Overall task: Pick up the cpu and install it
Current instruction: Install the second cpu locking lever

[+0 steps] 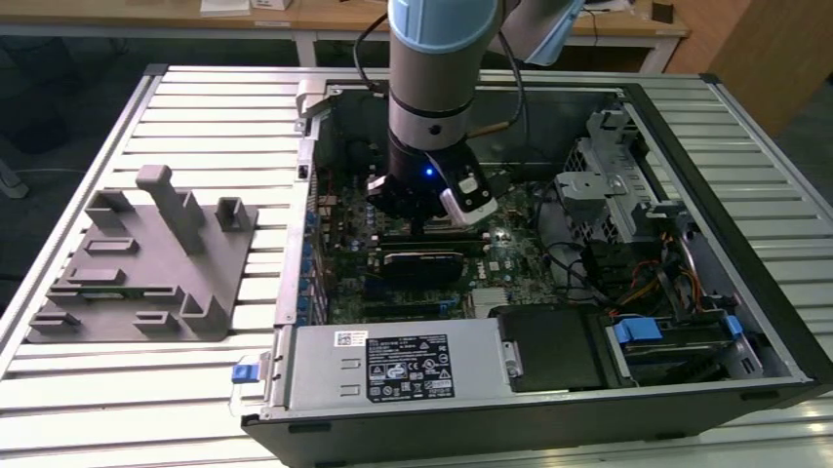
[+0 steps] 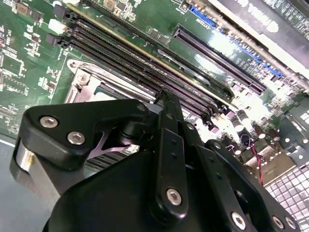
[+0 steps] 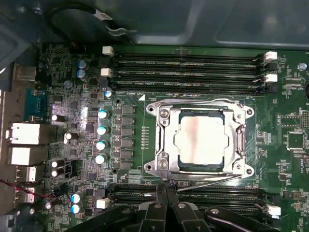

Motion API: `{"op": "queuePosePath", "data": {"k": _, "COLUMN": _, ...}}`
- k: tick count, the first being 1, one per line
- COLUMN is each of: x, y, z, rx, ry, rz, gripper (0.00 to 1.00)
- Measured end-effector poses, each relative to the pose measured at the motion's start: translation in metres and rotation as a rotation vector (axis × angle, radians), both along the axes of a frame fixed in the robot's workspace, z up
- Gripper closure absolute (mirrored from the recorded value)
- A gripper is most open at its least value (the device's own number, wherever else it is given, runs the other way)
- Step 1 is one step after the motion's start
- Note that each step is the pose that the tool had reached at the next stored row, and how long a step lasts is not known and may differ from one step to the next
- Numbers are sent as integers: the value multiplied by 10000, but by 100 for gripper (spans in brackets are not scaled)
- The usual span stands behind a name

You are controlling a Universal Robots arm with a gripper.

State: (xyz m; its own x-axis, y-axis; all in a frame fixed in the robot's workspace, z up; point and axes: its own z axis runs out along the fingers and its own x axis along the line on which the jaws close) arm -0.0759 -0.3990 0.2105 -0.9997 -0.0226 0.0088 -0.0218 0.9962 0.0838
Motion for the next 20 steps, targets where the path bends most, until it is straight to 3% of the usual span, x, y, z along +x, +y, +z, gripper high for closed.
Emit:
{"op": "queuePosePath", "data": {"k": 3, "x": -14, "y": -13, "z": -9, "rx": 120, "ry": 0, "rz": 46, "gripper": 89}}
{"op": "queuePosePath", "data": {"k": 6, "x": -20, "y": -26, "z": -15, "rx": 356, "ry": 1, "rz": 91, "gripper": 89}}
{"op": "queuePosePath", "data": {"k": 9, "x": -23, "y": -49, "z": -22, "rx": 499, "ry": -1, "rz": 123, "gripper": 89}}
{"op": "queuePosePath", "data": {"k": 14, "x": -31, "y": -101, "z": -31, "rx": 652, "ry": 0, "rz": 169, "gripper": 89}}
{"op": "queuePosePath", "data": {"k": 20, "x": -34, "y": -137, "z": -68, "rx": 702, "ry": 1, "rz": 200, "gripper": 89}}
